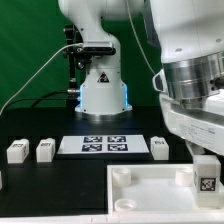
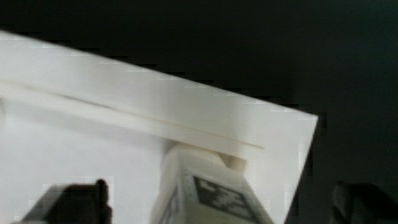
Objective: Assemble one leg
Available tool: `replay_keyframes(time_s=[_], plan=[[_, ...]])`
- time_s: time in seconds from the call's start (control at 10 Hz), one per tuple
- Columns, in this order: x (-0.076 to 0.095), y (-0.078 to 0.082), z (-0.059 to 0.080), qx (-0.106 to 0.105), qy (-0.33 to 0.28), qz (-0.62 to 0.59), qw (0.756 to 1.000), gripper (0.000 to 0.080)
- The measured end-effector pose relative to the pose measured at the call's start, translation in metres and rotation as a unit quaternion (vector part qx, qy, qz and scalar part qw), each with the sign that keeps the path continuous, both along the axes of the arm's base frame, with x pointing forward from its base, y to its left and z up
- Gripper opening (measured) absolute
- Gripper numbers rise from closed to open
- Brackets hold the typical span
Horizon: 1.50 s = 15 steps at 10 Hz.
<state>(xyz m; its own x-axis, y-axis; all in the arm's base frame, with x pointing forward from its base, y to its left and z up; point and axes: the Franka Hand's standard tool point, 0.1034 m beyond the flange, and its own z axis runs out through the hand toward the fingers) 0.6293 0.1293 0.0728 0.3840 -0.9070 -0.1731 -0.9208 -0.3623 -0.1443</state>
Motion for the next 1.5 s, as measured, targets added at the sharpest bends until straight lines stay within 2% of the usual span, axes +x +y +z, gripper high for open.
replay_keyframes(time_s=[0.2, 0.3, 0.6, 0.7, 0.8, 0.9, 1.1, 1.2, 1.5], plan=[[0.000, -0.006, 0.002, -0.014, -0.030, 0.156, 0.987, 0.0647], [-0.001, -0.005, 0.001, -0.025, -0.044, 0.231, 0.972, 0.0647], [0.000, -0.010, 0.000, -0.034, -0.071, 0.360, 0.930, 0.0649], [0.002, -0.016, 0.000, -0.053, -0.072, 0.449, 0.889, 0.0649], [0.005, -0.015, 0.003, -0.074, -0.075, 0.500, 0.860, 0.0649], [0.005, -0.013, 0.003, -0.069, -0.073, 0.468, 0.878, 0.0649], [0.005, -0.013, 0.003, -0.068, -0.069, 0.444, 0.891, 0.0395], [0.005, -0.014, 0.002, -0.066, -0.062, 0.405, 0.910, 0.0296], [0.005, -0.016, 0.002, -0.060, -0.040, 0.279, 0.958, 0.0297]])
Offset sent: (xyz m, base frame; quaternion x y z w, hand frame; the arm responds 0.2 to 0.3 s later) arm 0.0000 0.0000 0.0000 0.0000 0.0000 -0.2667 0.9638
